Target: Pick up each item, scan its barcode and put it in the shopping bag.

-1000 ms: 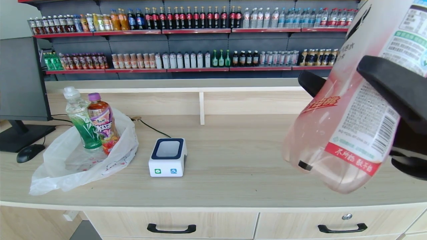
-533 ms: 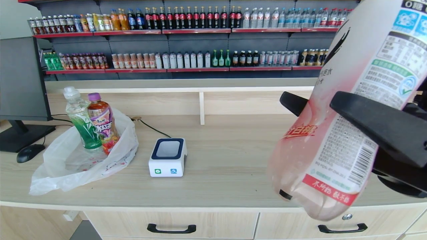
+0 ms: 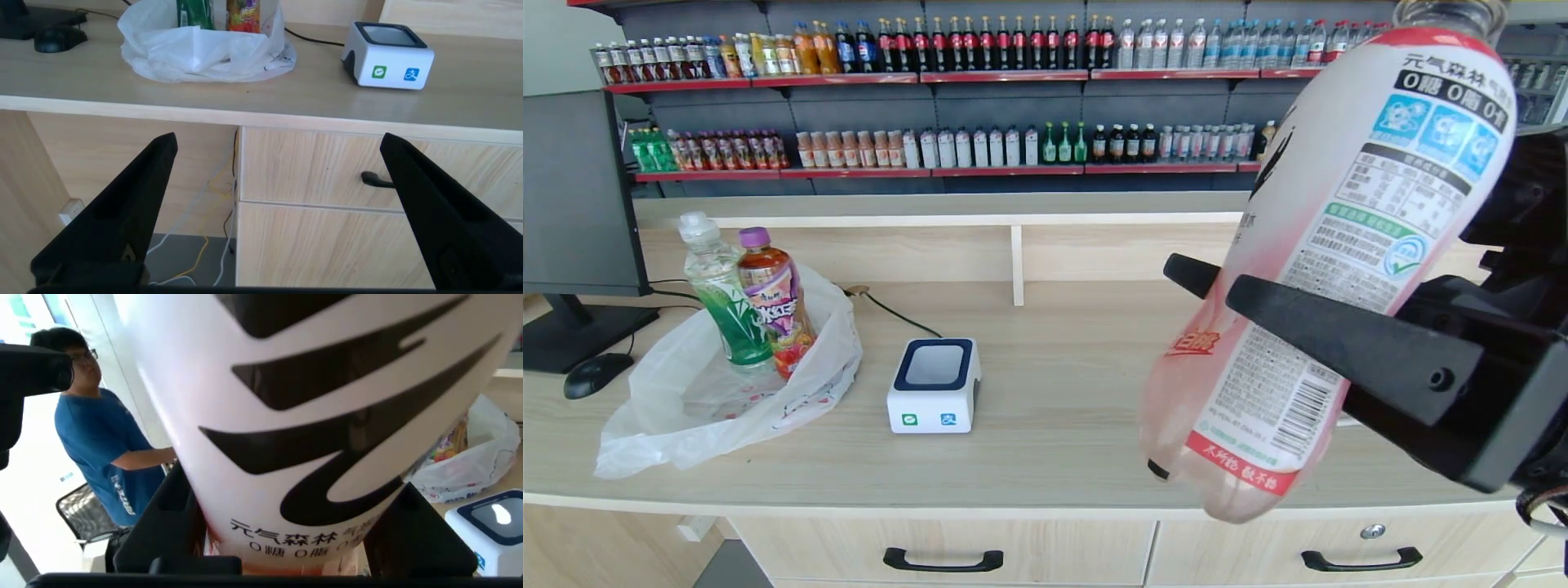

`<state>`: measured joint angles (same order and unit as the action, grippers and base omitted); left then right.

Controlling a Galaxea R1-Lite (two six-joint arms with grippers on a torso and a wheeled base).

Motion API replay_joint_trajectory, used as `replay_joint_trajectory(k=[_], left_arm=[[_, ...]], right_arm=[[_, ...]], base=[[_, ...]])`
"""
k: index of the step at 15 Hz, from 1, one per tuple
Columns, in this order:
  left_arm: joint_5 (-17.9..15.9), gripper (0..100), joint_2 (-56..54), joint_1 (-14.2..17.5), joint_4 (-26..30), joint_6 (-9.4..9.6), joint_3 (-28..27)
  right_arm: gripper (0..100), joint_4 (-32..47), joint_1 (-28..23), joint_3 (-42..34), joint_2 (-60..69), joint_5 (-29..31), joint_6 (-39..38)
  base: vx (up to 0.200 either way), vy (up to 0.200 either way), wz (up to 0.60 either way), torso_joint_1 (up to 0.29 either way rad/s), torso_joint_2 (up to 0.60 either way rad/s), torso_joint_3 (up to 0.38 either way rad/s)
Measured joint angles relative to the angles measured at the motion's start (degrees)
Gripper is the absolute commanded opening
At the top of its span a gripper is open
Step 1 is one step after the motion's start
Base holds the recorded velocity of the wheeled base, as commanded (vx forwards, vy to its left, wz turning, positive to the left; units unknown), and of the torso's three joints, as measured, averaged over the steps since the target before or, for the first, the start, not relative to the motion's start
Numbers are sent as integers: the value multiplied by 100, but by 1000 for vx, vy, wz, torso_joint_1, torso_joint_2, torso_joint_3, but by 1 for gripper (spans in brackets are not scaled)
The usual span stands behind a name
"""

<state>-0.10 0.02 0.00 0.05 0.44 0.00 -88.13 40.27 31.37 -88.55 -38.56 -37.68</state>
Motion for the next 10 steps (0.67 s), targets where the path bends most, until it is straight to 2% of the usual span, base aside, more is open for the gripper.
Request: replay_joint_trajectory(k=[7, 10], left_arm=[[0, 100, 0, 0, 0, 0, 0], [0, 100, 0, 0, 0, 0, 0]], right_arm=[[0, 98, -69, -44, -139, 0, 35], [0, 87, -623, -157, -310, 9, 522]], base=[[0, 0, 0, 0, 0, 0], [0, 0, 0, 0, 0, 0]])
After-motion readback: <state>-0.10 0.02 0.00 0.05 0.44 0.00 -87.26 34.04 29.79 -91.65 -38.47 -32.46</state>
